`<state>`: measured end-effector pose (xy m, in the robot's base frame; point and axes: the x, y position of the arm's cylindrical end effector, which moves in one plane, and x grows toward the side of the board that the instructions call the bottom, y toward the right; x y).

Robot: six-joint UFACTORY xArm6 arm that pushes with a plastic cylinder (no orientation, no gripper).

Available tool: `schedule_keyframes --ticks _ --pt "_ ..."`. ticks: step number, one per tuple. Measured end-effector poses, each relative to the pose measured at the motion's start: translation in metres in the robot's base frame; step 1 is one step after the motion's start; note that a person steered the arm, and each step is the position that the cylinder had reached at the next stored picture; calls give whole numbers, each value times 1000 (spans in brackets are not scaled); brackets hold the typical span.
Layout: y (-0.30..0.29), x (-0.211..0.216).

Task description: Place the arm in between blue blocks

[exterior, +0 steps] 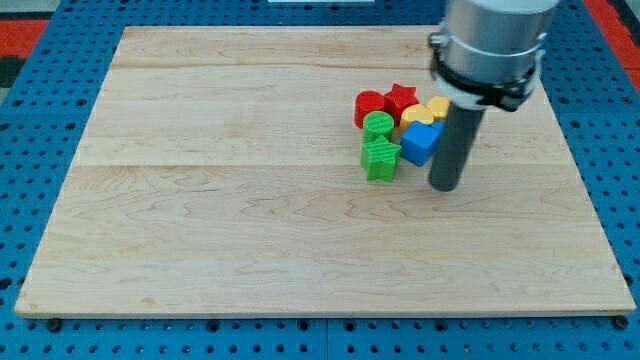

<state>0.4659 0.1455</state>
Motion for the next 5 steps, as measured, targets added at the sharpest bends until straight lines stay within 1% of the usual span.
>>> schedule_keyframes --ticks 1,3,5 --pt "24 -33" --pt "-49 -59" --pt "-59 -100"
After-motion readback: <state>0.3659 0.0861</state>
